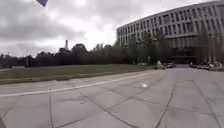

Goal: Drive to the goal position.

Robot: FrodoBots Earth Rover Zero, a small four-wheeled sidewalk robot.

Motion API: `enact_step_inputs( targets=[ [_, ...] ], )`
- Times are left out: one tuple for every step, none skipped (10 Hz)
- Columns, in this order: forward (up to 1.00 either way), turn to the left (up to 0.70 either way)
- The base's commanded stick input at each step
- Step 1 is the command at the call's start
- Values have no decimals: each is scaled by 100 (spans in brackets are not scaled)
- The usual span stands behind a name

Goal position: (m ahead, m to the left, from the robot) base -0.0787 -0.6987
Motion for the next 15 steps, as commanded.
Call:
enact_step_inputs(
  targets=[
    [15,31],
    [15,29],
    [15,29],
    [15,29],
    [15,29],
    [15,29],
    [13,26],
    [1,96],
    [0,5],
    [0,0],
    [0,0],
    [0,92],
    [0,100],
    [0,100],
    [0,100]
  ],
)
